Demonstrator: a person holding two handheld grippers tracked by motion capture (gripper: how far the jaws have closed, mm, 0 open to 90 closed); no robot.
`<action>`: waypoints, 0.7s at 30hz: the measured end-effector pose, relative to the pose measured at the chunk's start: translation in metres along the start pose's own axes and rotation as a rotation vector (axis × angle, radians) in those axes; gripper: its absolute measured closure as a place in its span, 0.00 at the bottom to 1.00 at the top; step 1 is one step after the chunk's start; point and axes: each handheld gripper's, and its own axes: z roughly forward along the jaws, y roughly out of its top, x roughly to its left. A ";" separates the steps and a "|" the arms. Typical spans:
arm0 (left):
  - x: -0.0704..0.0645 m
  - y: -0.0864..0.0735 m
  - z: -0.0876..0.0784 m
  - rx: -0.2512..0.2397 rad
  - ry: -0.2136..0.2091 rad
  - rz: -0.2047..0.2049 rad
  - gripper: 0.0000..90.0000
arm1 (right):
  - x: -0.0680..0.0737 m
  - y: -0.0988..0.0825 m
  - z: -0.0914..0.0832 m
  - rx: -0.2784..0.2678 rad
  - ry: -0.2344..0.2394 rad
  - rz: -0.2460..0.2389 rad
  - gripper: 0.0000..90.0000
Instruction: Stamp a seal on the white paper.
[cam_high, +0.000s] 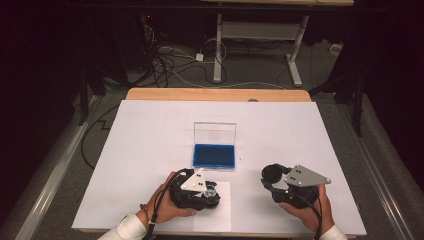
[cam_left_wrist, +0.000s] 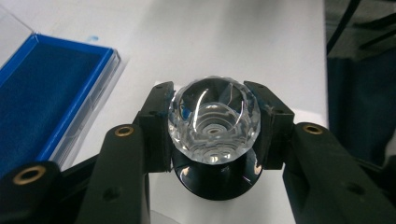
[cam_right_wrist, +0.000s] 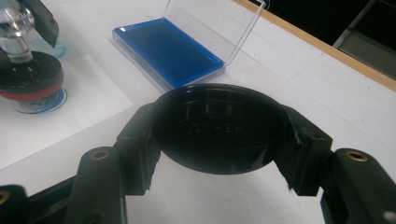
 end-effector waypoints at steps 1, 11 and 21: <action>0.002 0.001 -0.003 0.008 0.006 0.029 0.61 | 0.000 0.000 0.000 0.001 -0.002 -0.001 0.43; 0.009 0.004 -0.027 -0.052 0.054 0.009 0.61 | 0.000 0.000 0.000 0.000 0.000 0.000 0.43; 0.015 0.004 -0.043 -0.081 0.093 0.003 0.61 | -0.001 0.000 0.001 0.002 -0.002 0.007 0.43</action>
